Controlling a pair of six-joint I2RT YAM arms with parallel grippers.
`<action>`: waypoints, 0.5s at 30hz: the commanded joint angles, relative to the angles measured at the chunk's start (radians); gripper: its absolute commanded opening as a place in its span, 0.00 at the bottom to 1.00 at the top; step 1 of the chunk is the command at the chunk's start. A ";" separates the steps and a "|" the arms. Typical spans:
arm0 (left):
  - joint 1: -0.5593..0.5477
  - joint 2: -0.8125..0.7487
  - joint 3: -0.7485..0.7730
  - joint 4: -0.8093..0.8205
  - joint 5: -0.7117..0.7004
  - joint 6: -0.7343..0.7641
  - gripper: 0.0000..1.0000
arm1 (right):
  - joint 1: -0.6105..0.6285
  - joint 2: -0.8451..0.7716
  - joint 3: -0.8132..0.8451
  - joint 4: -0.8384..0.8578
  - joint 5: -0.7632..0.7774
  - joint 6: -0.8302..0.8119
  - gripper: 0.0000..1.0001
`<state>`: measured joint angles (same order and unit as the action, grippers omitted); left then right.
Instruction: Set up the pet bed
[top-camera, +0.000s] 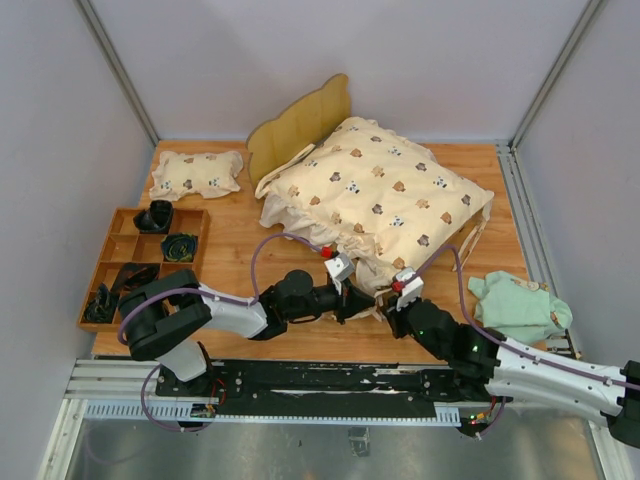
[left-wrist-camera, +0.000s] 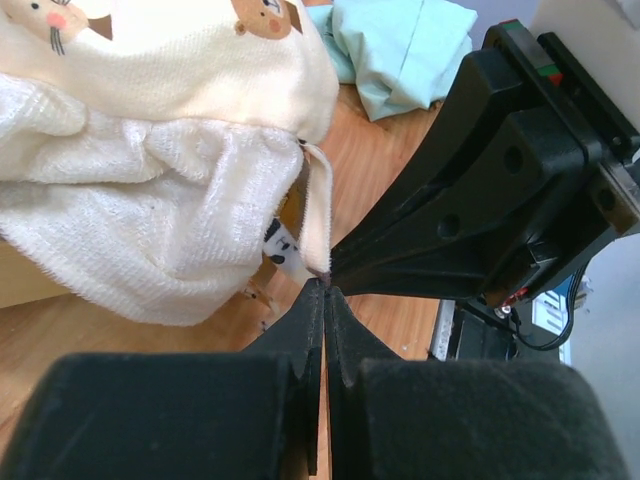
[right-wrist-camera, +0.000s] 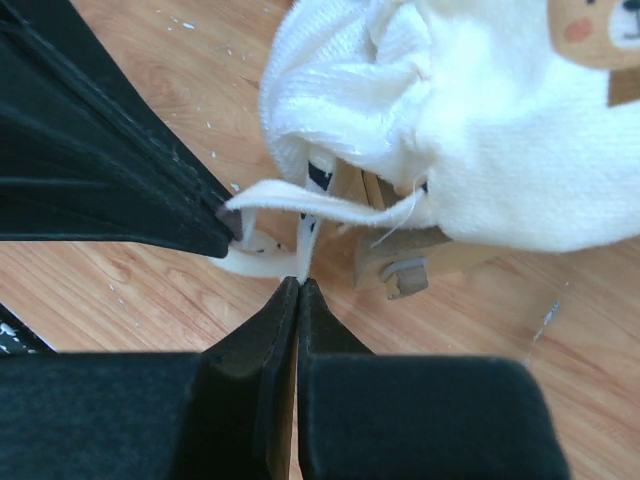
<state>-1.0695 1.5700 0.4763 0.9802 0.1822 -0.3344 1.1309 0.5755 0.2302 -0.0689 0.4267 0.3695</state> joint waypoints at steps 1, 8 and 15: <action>-0.012 -0.023 -0.011 0.032 0.010 0.010 0.00 | -0.008 -0.038 -0.004 0.038 -0.038 -0.077 0.00; -0.013 -0.020 -0.012 0.034 0.008 0.007 0.00 | -0.008 -0.102 -0.045 0.091 -0.043 -0.156 0.00; -0.013 -0.010 -0.004 0.034 0.026 0.002 0.00 | -0.007 -0.103 -0.091 0.110 -0.008 -0.157 0.00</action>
<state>-1.0702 1.5692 0.4759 0.9802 0.1860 -0.3347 1.1309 0.4805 0.1844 -0.0093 0.3862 0.2417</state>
